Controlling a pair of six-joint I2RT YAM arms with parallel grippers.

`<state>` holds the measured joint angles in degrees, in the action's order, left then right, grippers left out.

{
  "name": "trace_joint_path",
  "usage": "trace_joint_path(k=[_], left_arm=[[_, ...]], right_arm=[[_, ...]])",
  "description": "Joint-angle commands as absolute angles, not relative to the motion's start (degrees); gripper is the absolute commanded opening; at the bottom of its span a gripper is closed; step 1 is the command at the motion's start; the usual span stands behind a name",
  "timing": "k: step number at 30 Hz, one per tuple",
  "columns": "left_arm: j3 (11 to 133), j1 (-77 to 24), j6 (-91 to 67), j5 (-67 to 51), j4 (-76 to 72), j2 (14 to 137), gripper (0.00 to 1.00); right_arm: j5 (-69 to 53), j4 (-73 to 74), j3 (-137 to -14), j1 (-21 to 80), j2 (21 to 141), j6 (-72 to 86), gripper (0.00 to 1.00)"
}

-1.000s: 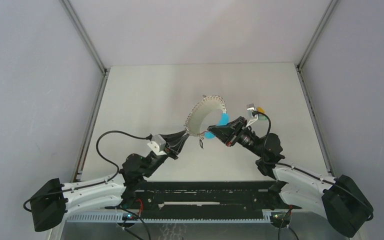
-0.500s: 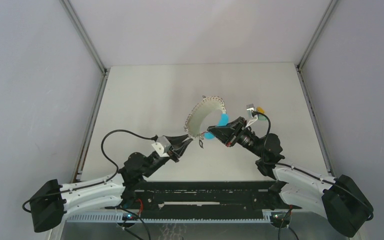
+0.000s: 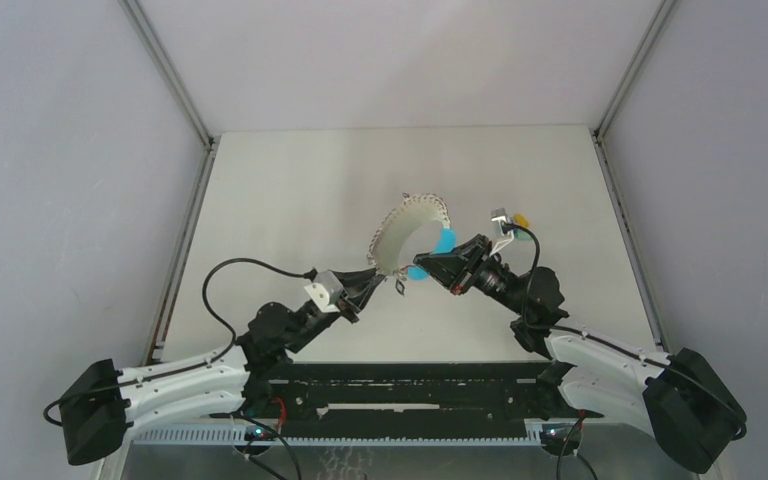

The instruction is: Put the keys on the keyring

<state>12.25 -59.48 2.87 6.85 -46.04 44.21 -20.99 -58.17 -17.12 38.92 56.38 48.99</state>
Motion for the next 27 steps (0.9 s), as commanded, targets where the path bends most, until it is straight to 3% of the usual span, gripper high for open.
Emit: trace_joint_path(k=[1,4,6,13,21,27], left_arm=[[16.7,-59.2,4.3,6.5,-47.8,44.5,0.21],[16.6,-59.2,4.6,6.7,-47.9,44.9,0.12],[16.6,-59.2,4.6,6.4,-47.1,45.2,0.01],[14.5,-59.2,3.0,7.6,-45.0,45.6,0.0],[15.3,-59.2,-6.6,14.0,-35.9,48.6,0.0],[17.2,-59.2,-13.2,18.5,-26.4,49.5,0.0]], right_arm=[[-21.2,-63.3,-17.7,39.5,56.4,48.8,0.0],[-20.7,-62.5,-17.7,39.5,56.7,49.2,0.0],[-20.1,-61.1,-17.7,39.3,56.9,50.0,0.0],[-16.4,-47.7,-19.0,37.7,57.6,53.0,0.02],[-18.8,-28.6,-22.3,36.5,59.4,46.9,0.39],[-19.9,-20.0,-22.3,35.0,57.4,41.3,0.55]])
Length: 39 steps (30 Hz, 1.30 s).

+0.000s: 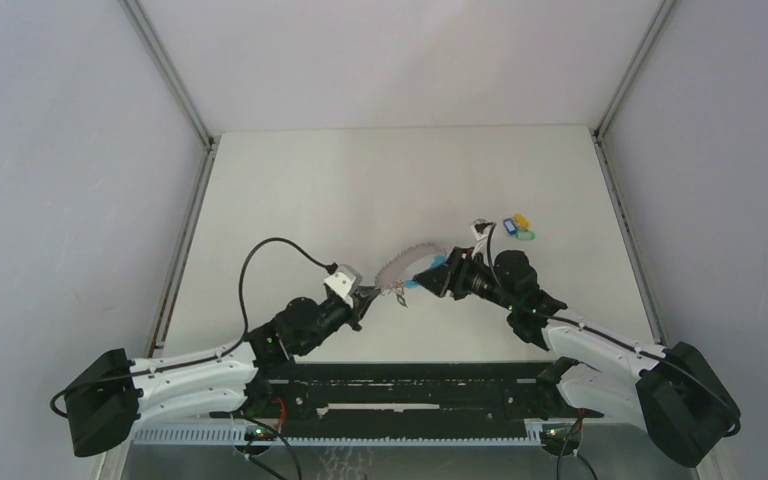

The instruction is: Put the keys on the keyring

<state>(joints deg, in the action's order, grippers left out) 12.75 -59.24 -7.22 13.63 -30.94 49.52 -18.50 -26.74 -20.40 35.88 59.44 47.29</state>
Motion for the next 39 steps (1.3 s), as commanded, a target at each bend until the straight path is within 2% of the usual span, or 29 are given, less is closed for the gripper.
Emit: trace_joint_path(k=[1,9,13,19,25,28,32,39], left_arm=[[17.7,-59.2,-13.7,19.2,-24.9,49.5,0.0],[22.8,-57.0,-15.1,21.5,-15.9,52.2,0.0],[23.7,-55.9,-11.0,19.1,-14.8,52.3,0.0],[22.7,-54.5,-1.6,12.3,-19.6,49.3,0.0],[19.4,-49.2,3.4,-1.2,-30.2,47.7,0.0],[19.0,-46.8,4.5,-6.7,-34.1,49.2,0.0],[20.9,-45.8,5.9,-11.5,-34.1,52.2,0.0],[21.3,-45.4,5.8,-13.7,-36.5,55.3,0.0]], right_arm=[[-20.4,-18.5,-22.6,34.8,57.1,40.2,0.58],[-28.3,-9.2,-24.7,34.3,53.7,27.9,0.63],[-31.1,-9.0,-24.9,34.3,49.9,19.2,0.69],[-34.0,-15.5,-25.5,33.2,47.8,4.6,0.68],[-46.1,-29.0,-26.3,30.1,55.3,-6.5,0.65],[-52.1,-29.3,-31.6,28.4,60.8,-6.3,0.61],[-56.0,-26.6,-38.1,28.5,67.0,-7.9,0.49],[-60.9,-25.0,-43.6,30.0,74.3,-10.0,0.34]])
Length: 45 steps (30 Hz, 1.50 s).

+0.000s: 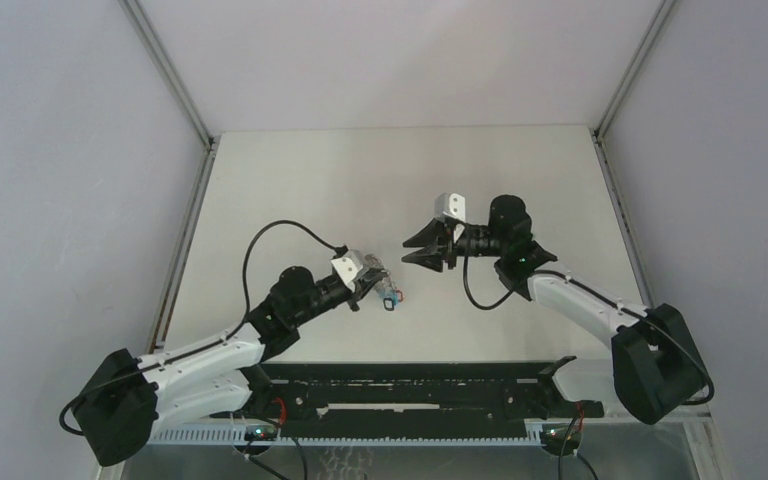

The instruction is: Put the keys on the keyring

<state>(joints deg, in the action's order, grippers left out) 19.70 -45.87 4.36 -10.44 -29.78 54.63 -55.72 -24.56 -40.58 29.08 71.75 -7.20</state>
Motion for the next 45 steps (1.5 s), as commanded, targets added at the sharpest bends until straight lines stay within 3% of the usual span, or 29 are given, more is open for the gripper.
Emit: trace_joint_path(k=[1,5,17,28,34,37,42,45], left_arm=[[21.0,-45.4,5.4,-13.6,-37.4,55.6,0.0],[20.2,-45.3,3.2,-13.8,-41.3,57.2,0.0],[19.4,-45.3,1.2,-14.5,-44.3,57.9,0.0],[19.7,-45.3,0.7,-15.2,-44.6,58.7,0.0],[19.5,-45.3,0.2,-14.9,-44.8,58.5,0.01],[18.7,-45.3,-0.4,-13.5,-44.9,57.5,0.18],[17.4,-45.3,-1.2,-11.5,-43.1,54.5,0.39],[16.6,-45.3,-2.2,-11.1,-42.5,53.1,0.42]], right_arm=[[-60.9,-25.2,-43.7,30.1,75.1,-9.9,0.32],[-60.8,-24.7,-43.8,31.0,76.8,-9.5,0.24],[-58.5,-22.4,-43.8,32.6,78.7,-9.7,0.15],[-59.9,-23.6,-43.8,33.3,79.9,-8.7,0.0],[-60.1,-22.4,-43.8,33.6,79.6,-9.3,0.0],[-58.5,-19.6,-43.8,33.5,77.8,-11.9,0.0],[-56.2,-17.0,-43.8,33.4,75.6,-14.7,0.0],[-55.8,-17.2,-43.8,33.4,75.5,-14.4,0.0]])
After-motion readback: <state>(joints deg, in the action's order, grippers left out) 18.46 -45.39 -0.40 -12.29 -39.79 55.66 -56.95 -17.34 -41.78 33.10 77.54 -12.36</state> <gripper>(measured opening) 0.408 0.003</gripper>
